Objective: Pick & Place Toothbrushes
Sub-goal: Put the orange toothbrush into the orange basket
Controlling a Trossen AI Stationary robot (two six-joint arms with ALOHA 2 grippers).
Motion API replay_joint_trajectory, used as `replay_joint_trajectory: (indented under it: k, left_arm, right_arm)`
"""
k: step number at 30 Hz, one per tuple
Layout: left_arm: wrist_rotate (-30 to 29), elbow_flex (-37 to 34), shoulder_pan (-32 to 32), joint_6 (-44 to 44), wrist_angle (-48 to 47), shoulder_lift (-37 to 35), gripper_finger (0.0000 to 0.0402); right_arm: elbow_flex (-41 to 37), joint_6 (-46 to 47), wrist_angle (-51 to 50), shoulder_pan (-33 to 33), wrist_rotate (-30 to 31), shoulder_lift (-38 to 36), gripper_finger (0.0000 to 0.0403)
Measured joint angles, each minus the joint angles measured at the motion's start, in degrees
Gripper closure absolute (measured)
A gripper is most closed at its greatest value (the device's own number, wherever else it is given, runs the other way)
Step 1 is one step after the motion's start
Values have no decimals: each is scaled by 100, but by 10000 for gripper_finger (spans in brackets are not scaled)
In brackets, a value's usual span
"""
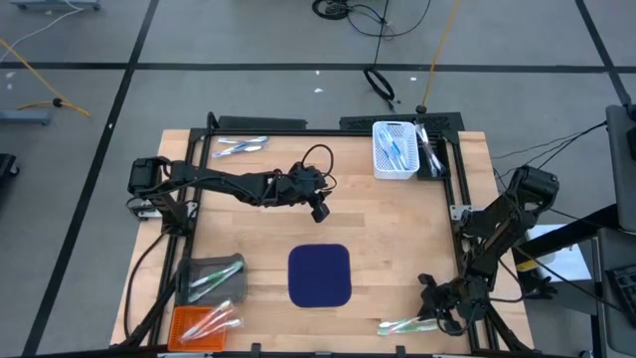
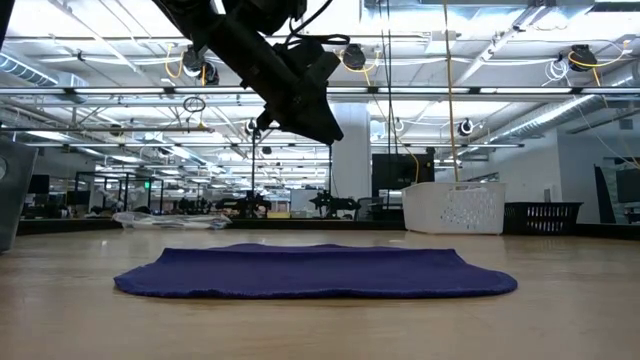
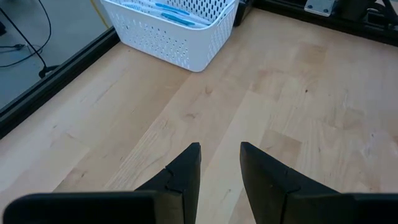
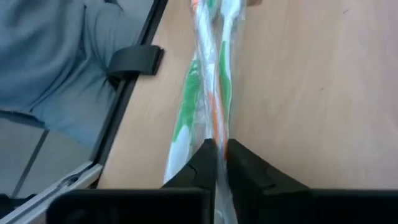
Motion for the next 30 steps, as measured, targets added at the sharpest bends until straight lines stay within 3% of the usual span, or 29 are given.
replay_joint_trajectory:
  k: [11, 21, 26, 30]
  left_arm:
    - [0, 2, 0, 14, 2, 1, 289]
    - [239, 2, -7, -119, 45, 0, 289]
    - [759, 2, -70, -36, 398, 0, 289]
    - [810, 2, -206, 177, 732, 0, 289]
  right_arm:
    - [0, -152, -137, -4, 179, -443, 391]
    - [0, -1330, -521, -144, 1370, -1576, 391]
    - [0, -2110, -512, -531, 2008, -1876, 391]
    - [0, -2592, -501, -973, 2514, -1962, 391]
